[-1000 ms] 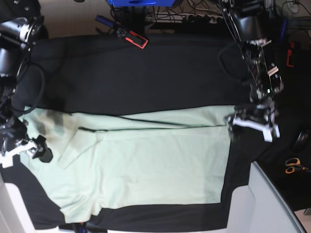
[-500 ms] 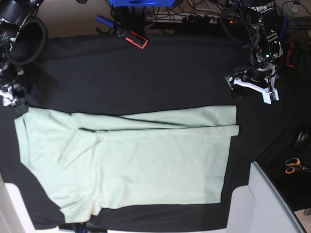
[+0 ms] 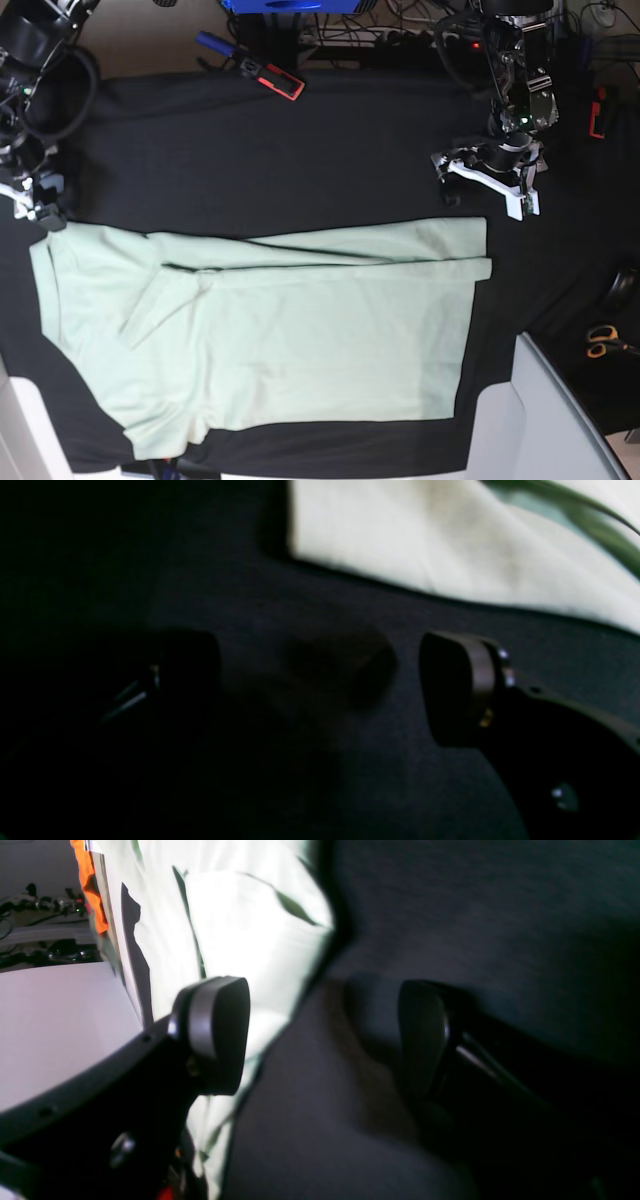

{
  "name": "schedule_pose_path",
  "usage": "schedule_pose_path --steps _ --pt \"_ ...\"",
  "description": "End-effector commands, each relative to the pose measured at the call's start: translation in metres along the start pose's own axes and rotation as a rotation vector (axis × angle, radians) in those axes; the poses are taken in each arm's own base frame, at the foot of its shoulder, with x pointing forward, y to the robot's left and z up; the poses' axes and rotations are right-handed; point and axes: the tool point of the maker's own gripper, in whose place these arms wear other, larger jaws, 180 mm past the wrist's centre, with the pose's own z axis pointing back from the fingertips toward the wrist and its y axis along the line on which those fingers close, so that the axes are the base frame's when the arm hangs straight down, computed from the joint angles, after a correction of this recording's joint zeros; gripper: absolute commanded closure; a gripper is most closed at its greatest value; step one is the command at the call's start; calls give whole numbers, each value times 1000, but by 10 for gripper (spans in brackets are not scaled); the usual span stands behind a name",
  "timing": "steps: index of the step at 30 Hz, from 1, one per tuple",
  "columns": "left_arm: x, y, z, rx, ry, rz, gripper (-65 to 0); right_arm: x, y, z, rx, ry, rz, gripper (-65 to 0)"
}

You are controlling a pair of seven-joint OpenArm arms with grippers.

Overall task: Fold the T-shirt properly
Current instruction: 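Raise both grippers away from the folded shirt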

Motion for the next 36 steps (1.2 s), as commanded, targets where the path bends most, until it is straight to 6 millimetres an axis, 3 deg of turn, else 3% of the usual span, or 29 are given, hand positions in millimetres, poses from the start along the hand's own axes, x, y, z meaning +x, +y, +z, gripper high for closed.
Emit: schedule_pose_path --steps 1,5,9,16,19,24,29,36 --pt "10 -2 0 -10 -30 0 -620 18 15 0 42 -39 22 -443" --pt "10 2 1 -2 -30 1 -620 16 25 -14 64 -27 -13 -443" --pt "8 3 2 0 -26 0 -620 13 22 -28 50 10 -60 -438" --pt "7 3 2 0 -26 0 -620 15 40 -46 53 -9 28 -431" --pt "10 2 1 -2 -32 1 -620 12 38 -49 46 -2 27 -329" --pt "12 2 1 -2 -35 3 -620 9 36 -51 41 7 17 0" --pt "14 0 0 -5 -42 6 -620 10 35 -51 40 3 13 0" --pt "38 -24 -10 -47 -92 50 -630 8 36 -51 39 11 17 0"
